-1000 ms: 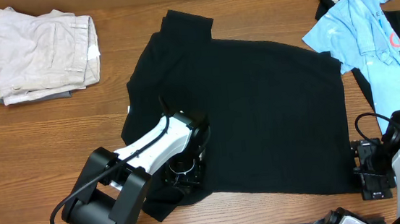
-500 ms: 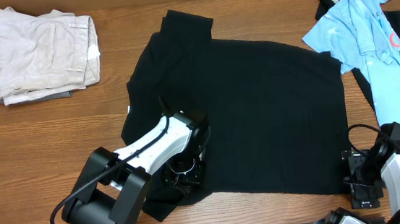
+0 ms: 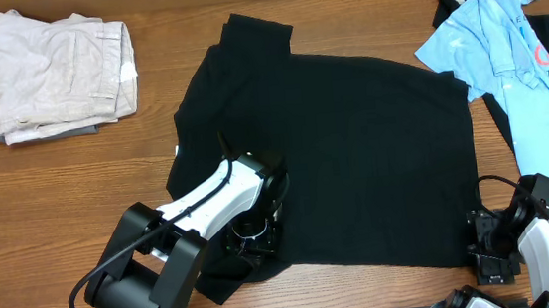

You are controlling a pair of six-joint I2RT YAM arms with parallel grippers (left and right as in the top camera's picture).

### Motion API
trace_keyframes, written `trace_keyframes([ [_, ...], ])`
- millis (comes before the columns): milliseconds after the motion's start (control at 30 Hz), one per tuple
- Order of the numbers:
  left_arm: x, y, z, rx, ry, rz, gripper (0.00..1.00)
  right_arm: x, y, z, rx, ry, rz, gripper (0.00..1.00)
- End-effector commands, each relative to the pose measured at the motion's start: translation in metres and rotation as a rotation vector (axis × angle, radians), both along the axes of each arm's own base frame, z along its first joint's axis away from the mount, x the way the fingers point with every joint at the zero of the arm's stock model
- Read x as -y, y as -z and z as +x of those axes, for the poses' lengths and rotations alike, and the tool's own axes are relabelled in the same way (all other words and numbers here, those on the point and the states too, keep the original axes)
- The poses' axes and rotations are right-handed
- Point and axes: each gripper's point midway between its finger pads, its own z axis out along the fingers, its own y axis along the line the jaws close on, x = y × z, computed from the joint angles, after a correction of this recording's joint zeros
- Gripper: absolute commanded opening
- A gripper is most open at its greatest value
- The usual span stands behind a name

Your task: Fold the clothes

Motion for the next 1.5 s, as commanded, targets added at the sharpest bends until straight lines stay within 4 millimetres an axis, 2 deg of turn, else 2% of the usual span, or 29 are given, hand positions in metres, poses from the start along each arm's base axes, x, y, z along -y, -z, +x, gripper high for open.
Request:
trace_keyframes([
  [0,-0.001,0.001,-0.005,-0.021,0.003,0.009,0.04,-0.007,0.008,-0.005,-0.004,0.013,0.027,0.63],
  [67,-0.002,-0.001,-0.007,-0.025,0.003,0.013,0.04,-0.007,0.007,-0.006,-0.007,0.013,0.029,0.42],
  [100,-0.003,-0.002,-0.008,-0.028,0.004,0.017,0.04,-0.008,0.006,-0.006,-0.011,0.013,0.031,0.38],
  [267,-0.005,-0.014,-0.011,-0.019,0.004,0.01,0.04,-0.009,-0.001,-0.008,-0.034,0.041,0.044,0.34],
  [367,-0.005,-0.024,-0.011,0.004,0.004,-0.008,0.04,-0.006,-0.009,-0.006,-0.039,0.044,0.041,0.21],
  [500,-0.009,-0.034,-0.017,0.001,0.003,-0.005,0.04,-0.005,-0.018,-0.006,-0.054,0.063,0.043,0.13],
  [567,-0.011,-0.038,-0.02,-0.006,0.003,0.0,0.04,-0.006,-0.02,-0.006,-0.058,0.063,0.048,0.04],
  [733,-0.013,-0.041,-0.022,-0.011,0.004,0.003,0.04,-0.006,-0.024,-0.007,-0.064,0.063,0.051,0.04],
  [900,-0.01,-0.047,-0.016,0.037,0.002,-0.025,0.04,0.0,-0.034,0.002,-0.042,0.062,0.037,0.04],
  [1067,-0.009,-0.064,0.009,0.178,0.025,-0.031,0.04,0.01,-0.048,0.02,0.015,0.067,0.01,0.04],
  [1167,-0.005,-0.077,0.037,0.302,0.039,-0.03,0.04,0.014,-0.049,0.029,0.053,0.063,-0.004,0.04],
  [1333,0.011,-0.102,0.089,0.524,0.052,-0.056,0.04,0.019,-0.05,0.034,0.074,0.062,-0.021,0.04],
  [1467,0.019,-0.119,0.122,0.672,0.069,-0.069,0.04,0.02,-0.05,0.037,0.084,0.061,-0.027,0.04],
])
